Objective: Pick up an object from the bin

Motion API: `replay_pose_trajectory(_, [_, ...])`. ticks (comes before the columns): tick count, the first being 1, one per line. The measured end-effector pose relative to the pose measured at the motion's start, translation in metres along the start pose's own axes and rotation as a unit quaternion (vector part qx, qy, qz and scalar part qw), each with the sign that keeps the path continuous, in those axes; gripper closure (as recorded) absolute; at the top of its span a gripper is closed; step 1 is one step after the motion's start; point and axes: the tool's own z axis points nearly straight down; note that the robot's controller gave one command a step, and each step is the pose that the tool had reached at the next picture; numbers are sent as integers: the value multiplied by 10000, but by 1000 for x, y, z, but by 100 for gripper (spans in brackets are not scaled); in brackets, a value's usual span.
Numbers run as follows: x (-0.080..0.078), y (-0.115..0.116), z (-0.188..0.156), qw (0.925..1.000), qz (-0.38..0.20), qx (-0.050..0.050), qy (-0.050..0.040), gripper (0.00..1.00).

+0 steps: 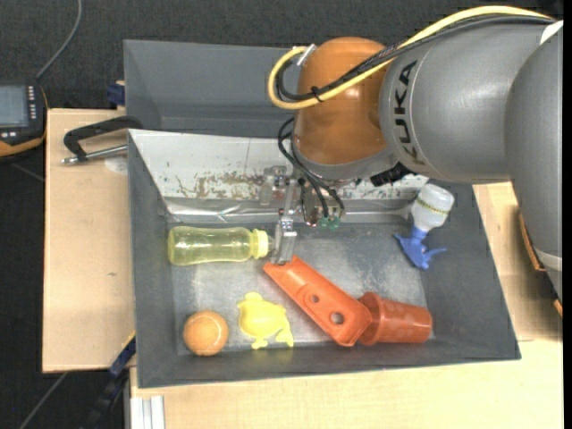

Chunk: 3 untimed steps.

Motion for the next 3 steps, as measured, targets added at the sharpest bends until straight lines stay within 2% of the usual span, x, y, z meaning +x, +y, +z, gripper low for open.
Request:
replay_pose_trajectory(1, [19, -24, 53, 9999, -152, -8, -10, 0])
replay_pose_trajectory(2, [43, -60, 100, 9982, -598, -8, -13, 100])
replay_pose_trajectory(3, [43, -60, 100, 9982, -598, -8, -13, 100])
